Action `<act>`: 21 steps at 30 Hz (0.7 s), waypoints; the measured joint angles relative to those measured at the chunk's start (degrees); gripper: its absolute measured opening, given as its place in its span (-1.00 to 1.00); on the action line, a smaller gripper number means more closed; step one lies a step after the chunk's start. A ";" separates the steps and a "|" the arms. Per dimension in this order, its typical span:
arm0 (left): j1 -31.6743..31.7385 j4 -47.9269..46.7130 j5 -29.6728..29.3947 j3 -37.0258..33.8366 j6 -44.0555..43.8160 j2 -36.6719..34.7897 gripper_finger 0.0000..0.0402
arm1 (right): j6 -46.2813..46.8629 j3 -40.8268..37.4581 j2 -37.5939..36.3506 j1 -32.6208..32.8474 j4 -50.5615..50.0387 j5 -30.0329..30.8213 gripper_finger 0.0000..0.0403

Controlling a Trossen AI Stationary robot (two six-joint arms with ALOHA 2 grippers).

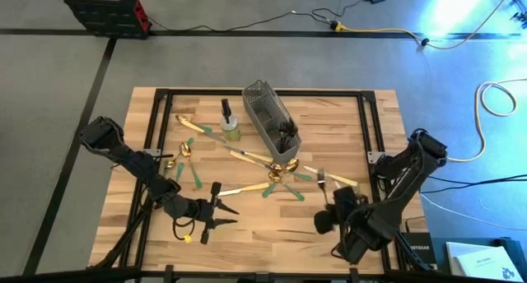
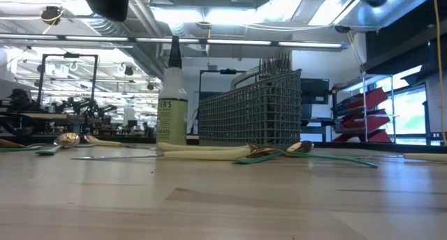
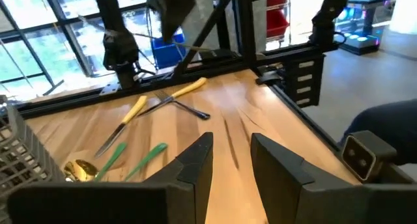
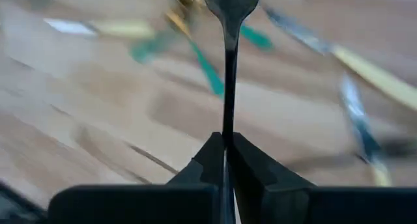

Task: Sort silverware
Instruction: Put the black fork into the gray silverware organizer

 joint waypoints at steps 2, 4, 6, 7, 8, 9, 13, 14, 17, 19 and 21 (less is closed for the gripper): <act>-0.51 0.91 1.79 0.00 0.62 0.00 -0.55 | -3.54 1.55 0.64 -1.88 0.62 4.82 -1.00; -0.76 1.59 4.53 0.00 1.32 0.00 -0.55 | -7.99 2.61 1.30 -4.13 2.28 9.06 -1.00; -0.77 2.35 6.38 0.00 0.69 -0.02 -0.55 | -12.78 3.03 1.75 -6.50 4.87 13.98 -1.00; -0.75 2.50 6.75 0.00 0.24 -0.02 -0.55 | -15.37 3.03 1.89 -7.65 6.79 16.61 -1.00; -0.74 2.51 7.21 0.00 0.00 -0.02 -0.55 | -18.06 3.03 2.04 -8.76 8.53 19.30 -1.00; -0.68 2.56 8.23 0.00 -0.20 -0.02 -0.55 | -20.80 3.03 2.21 -9.91 10.26 21.91 -1.00; -0.69 5.61 17.47 0.00 -1.21 -0.02 -0.55 | -30.09 3.03 2.66 -13.93 17.16 31.69 -1.00; -0.71 6.66 20.53 0.00 -1.71 -0.02 -0.55 | -31.45 3.03 2.66 -14.87 18.68 34.15 -1.00; -0.64 9.56 30.44 0.00 -4.52 -0.02 -0.55 | -35.78 3.03 2.66 -17.51 22.19 40.35 -1.00; -0.64 10.67 37.12 0.00 -6.08 -0.02 -0.55 | -39.34 3.03 2.79 -19.27 24.24 42.97 -1.00; -0.77 11.77 43.72 0.00 -6.55 -0.02 -0.55 | -41.88 3.03 3.17 -20.97 25.96 44.75 -1.00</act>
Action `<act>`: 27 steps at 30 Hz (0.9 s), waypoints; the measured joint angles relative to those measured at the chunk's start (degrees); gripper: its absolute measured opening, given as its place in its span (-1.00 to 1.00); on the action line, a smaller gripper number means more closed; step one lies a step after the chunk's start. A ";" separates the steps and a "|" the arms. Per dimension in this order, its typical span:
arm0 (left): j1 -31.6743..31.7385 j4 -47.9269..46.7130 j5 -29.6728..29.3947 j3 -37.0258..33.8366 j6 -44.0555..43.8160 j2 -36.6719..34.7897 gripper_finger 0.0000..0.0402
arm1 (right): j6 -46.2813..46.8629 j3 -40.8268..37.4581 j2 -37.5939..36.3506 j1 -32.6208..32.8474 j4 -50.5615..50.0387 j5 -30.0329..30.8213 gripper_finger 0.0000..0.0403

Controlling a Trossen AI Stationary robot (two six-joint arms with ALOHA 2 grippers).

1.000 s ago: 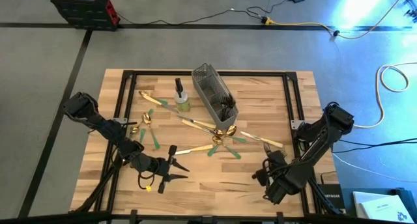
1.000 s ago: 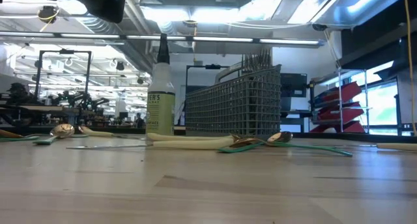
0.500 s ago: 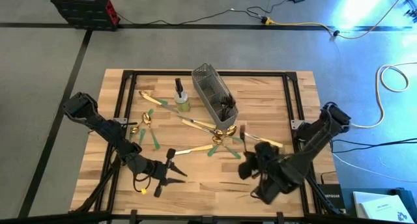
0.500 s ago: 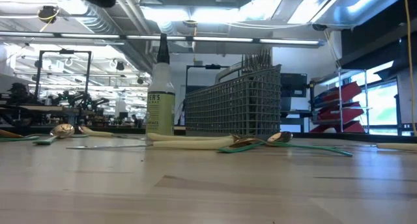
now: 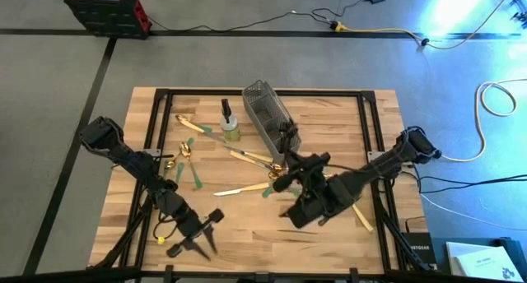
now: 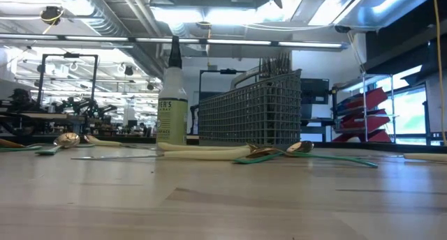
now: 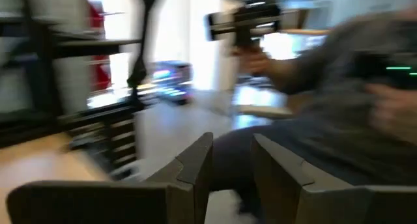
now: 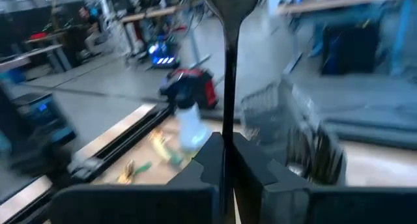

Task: Sort silverware
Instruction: Put the black fork into the gray silverware organizer

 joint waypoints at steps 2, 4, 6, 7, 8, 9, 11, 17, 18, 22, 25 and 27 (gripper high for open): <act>-0.36 0.77 4.40 0.00 0.40 0.00 -0.55 | -0.98 -0.09 0.87 -1.77 1.66 0.94 -1.00; -0.85 0.75 5.00 0.00 1.78 0.00 -0.55 | -1.22 -0.11 1.80 -3.46 2.24 1.65 -1.00; -0.99 0.46 4.10 0.00 3.13 0.00 -0.55 | -0.86 -0.11 3.07 -5.49 3.16 1.62 -1.00; -0.97 0.24 3.71 0.00 3.40 0.00 -0.55 | -0.72 -0.11 3.86 -6.48 3.31 1.61 -1.00; -0.97 0.19 3.60 0.00 3.48 0.00 -0.55 | -0.67 -0.13 4.63 -7.41 3.83 1.59 -1.00; -0.93 0.08 3.52 0.00 3.46 0.00 -0.55 | -0.54 -0.13 5.33 -8.27 4.02 1.58 -1.00; -0.96 0.17 3.56 0.00 3.37 0.00 -0.55 | 0.43 -0.17 6.52 -9.89 3.98 0.92 -1.00; -1.69 -0.93 3.85 0.00 3.28 0.00 -0.55 | 1.42 -0.20 8.10 -13.22 1.56 -2.00 -1.00; -1.83 -1.19 3.85 0.00 3.46 0.00 -0.55 | 2.16 -0.20 8.38 -13.55 0.93 -2.04 -1.00; -1.93 -1.84 3.87 -0.02 3.63 0.00 -0.55 | 4.04 -0.20 8.78 -14.39 -2.54 -3.24 -1.00; -1.93 -1.84 3.87 -0.02 3.67 0.00 -0.55 | 7.36 -0.20 8.89 -14.41 -6.37 -4.52 -1.00; -1.93 -1.88 3.87 -0.02 3.91 0.00 -0.55 | 9.73 -0.20 8.91 -14.41 -8.25 -4.54 -1.00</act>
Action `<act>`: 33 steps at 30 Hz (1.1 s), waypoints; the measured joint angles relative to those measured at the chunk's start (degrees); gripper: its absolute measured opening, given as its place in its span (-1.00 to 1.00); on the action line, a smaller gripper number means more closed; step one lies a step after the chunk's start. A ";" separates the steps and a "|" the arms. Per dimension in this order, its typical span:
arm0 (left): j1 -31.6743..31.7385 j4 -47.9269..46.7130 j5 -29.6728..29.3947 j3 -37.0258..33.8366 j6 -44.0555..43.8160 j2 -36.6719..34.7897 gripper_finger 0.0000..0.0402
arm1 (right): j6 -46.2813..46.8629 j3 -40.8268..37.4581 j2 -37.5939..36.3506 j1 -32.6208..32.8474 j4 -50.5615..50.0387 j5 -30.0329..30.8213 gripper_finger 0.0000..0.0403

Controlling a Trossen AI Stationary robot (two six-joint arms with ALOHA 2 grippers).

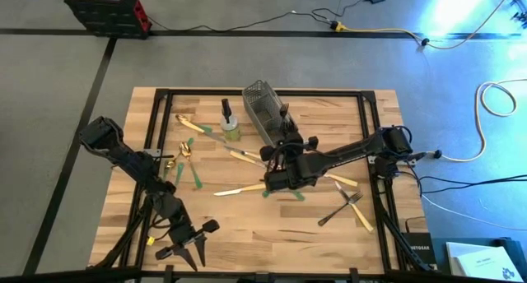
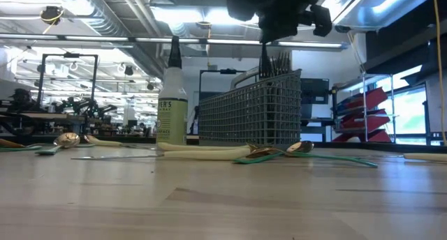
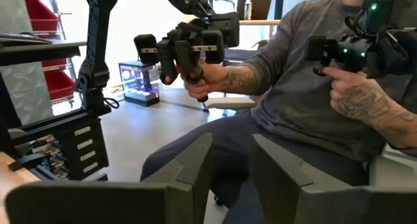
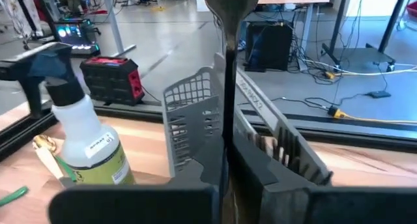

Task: Sort silverware
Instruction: Put the black fork into the gray silverware organizer

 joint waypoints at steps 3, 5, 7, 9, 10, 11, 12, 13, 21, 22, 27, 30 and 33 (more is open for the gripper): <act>0.00 -0.04 0.00 0.00 0.32 0.00 -0.55 | 0.94 0.00 0.00 0.00 -1.66 -1.14 -1.00; 0.00 -0.04 -0.27 0.00 0.68 0.00 -0.55 | 2.44 0.00 0.36 0.02 -3.06 -1.42 -1.00; 0.00 -0.07 -0.68 0.00 0.77 0.00 -0.55 | 4.32 0.00 0.51 0.01 -4.21 -1.57 -1.00; 0.00 -0.08 -0.76 0.00 0.77 0.00 -0.55 | 4.46 -0.06 0.73 0.00 -4.22 -1.70 -0.99; 0.00 -0.07 -0.76 0.00 0.77 0.00 -0.55 | 4.60 -0.28 0.76 0.00 -4.30 -1.74 -0.98; 0.00 -0.12 -0.79 0.00 0.77 0.00 -0.55 | 4.69 -0.50 0.84 0.00 -4.52 -1.99 -0.97; 0.00 -0.23 -0.79 0.00 0.77 0.00 -0.55 | 4.79 -0.69 0.90 -0.01 -4.26 -2.46 -0.96; 0.00 -0.27 -0.79 0.00 0.79 0.00 -0.55 | 5.15 -0.96 0.90 -0.07 -4.06 -2.60 -0.95; 0.00 -0.46 -0.81 0.00 0.97 0.00 -0.55 | 9.52 -3.12 0.87 -0.35 -4.21 -3.38 -0.82; 0.00 -0.48 -0.81 0.00 0.95 0.00 -0.55 | 9.93 -3.32 0.87 -0.35 -4.14 -3.52 -0.80; 0.00 -0.57 -0.83 -0.02 0.95 0.00 -0.55 | 10.35 -3.58 0.87 -0.35 -4.16 -3.88 -0.66; 0.00 -0.66 -0.83 -0.01 0.95 0.00 -0.55 | 10.35 -3.61 0.86 -0.34 -4.23 -3.90 -0.59; 0.00 -0.68 -0.83 0.00 0.90 0.00 -0.55 | 10.31 -3.35 0.51 -0.06 -5.41 -4.06 -0.55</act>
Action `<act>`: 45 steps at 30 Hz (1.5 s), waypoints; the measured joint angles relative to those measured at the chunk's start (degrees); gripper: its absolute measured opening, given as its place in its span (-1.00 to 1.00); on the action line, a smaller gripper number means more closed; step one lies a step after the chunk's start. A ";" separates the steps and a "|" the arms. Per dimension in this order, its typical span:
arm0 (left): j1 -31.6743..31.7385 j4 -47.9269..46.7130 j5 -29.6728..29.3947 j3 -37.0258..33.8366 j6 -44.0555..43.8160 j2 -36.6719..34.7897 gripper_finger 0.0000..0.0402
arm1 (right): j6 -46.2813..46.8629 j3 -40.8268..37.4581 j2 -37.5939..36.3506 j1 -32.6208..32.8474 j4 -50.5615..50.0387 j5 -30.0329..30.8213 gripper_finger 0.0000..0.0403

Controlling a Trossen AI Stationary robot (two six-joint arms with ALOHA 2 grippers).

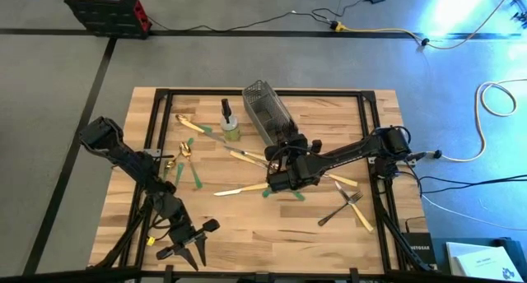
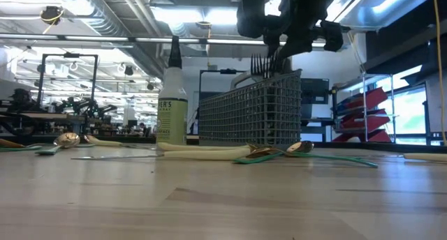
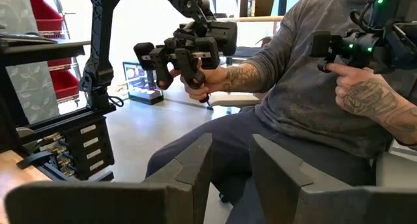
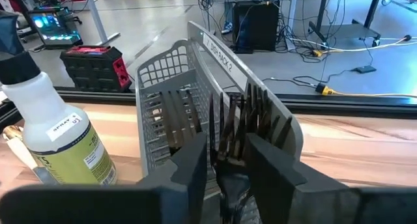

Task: Sort silverware
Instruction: Put the black fork into the gray silverware organizer

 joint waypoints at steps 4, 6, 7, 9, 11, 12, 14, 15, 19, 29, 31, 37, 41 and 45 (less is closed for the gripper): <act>0.00 -0.13 -0.02 -0.02 -0.15 0.00 -0.55 | -0.08 3.77 -1.22 1.73 -6.20 0.06 -0.55; 0.00 -0.17 -0.02 0.00 0.02 0.00 -0.55 | -0.05 6.31 -1.63 2.92 -10.91 -0.71 -0.55; 0.00 -0.25 -0.04 -0.02 0.11 0.00 -0.55 | 0.04 7.71 -1.71 3.61 -13.00 -1.60 -0.55; 0.00 -0.55 -0.11 -0.02 0.18 -0.02 -0.55 | 0.75 10.98 -1.95 5.08 -17.35 -4.64 -0.55; 0.00 -0.58 -0.13 -0.02 0.19 -0.02 -0.55 | 0.36 14.63 -2.21 6.49 -20.49 -9.61 -0.55; 0.00 -0.55 -0.13 -0.02 0.19 -0.02 -0.55 | -2.13 16.49 -2.27 7.25 -21.72 -12.74 -0.55; 0.00 -0.57 -0.13 -0.02 0.22 -0.02 -0.55 | -11.06 19.39 -2.28 8.86 -22.45 -20.48 -0.55; 0.00 -0.59 -0.15 -0.02 0.30 -0.02 -0.55 | -15.43 20.26 -2.28 9.76 -22.25 -24.81 -0.55; 0.00 -0.55 -0.24 -0.02 1.33 -0.02 -0.55 | -27.13 21.17 -2.28 12.75 -22.72 -40.15 -0.55; 0.00 -2.02 -1.73 -0.02 1.77 -0.02 -0.55 | -73.04 10.71 -1.67 19.82 -22.82 -70.74 -0.55; 0.02 -2.27 -1.77 -0.02 1.75 -0.02 -0.55 | -77.88 7.98 -1.67 20.88 -22.62 -71.69 -0.55; 0.01 -2.53 -1.77 -0.02 1.75 -0.02 -0.55 | -84.32 0.04 -1.65 22.39 -20.20 -74.45 -0.55; 0.00 -3.19 -1.78 -0.02 1.62 -0.02 -0.55 | -87.15 -4.84 -1.60 22.29 -13.17 -77.69 -0.55; 0.02 -3.45 -1.77 -0.02 1.62 -0.02 -0.55 | -87.27 -8.11 -1.60 22.29 -9.35 -78.42 -0.55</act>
